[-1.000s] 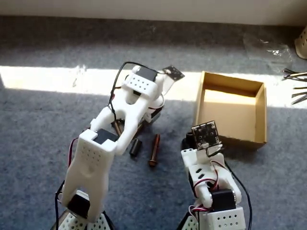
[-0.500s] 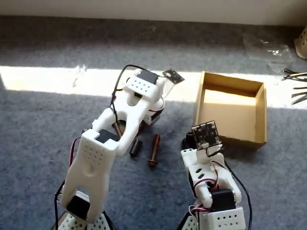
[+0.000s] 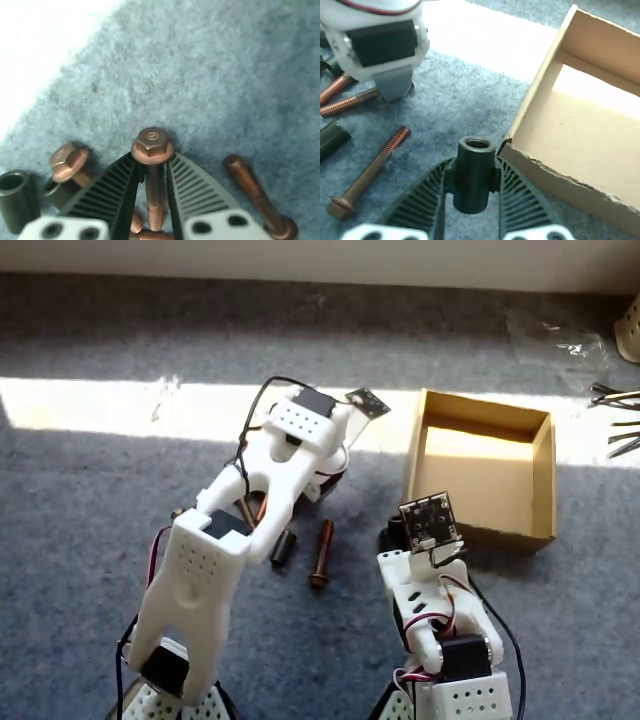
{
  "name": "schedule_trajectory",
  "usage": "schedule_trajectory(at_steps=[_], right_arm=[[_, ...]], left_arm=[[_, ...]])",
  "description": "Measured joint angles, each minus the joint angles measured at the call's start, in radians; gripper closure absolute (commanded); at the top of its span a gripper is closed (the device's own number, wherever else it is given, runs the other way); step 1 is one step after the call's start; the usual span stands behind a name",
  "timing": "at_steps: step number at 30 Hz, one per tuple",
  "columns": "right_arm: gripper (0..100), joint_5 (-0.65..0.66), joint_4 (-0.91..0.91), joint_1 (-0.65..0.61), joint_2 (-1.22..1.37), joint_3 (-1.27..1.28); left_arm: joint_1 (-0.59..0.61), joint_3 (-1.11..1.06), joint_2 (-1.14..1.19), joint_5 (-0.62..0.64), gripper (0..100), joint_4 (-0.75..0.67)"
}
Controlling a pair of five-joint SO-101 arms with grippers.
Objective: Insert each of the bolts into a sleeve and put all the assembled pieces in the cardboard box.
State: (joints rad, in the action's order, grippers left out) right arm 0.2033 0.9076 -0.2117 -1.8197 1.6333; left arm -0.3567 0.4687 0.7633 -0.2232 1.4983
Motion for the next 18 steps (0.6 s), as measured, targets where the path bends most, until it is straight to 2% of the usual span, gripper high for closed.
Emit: schedule_trajectory(at_steps=[5,11,18], right_arm=[[99.4,0.000,-0.023,0.000,0.000,0.005],[99.4,0.000,-0.140,0.000,0.002,0.037],[99.4,0.000,-0.163,-0.023,0.002,0.037]], left_arm=[[-0.006,-0.002,-0.054,0.000,100,0.028],[-0.008,-0.002,-0.207,0.000,100,0.035],[-0.008,-0.002,-0.388,0.000,100,0.043]])
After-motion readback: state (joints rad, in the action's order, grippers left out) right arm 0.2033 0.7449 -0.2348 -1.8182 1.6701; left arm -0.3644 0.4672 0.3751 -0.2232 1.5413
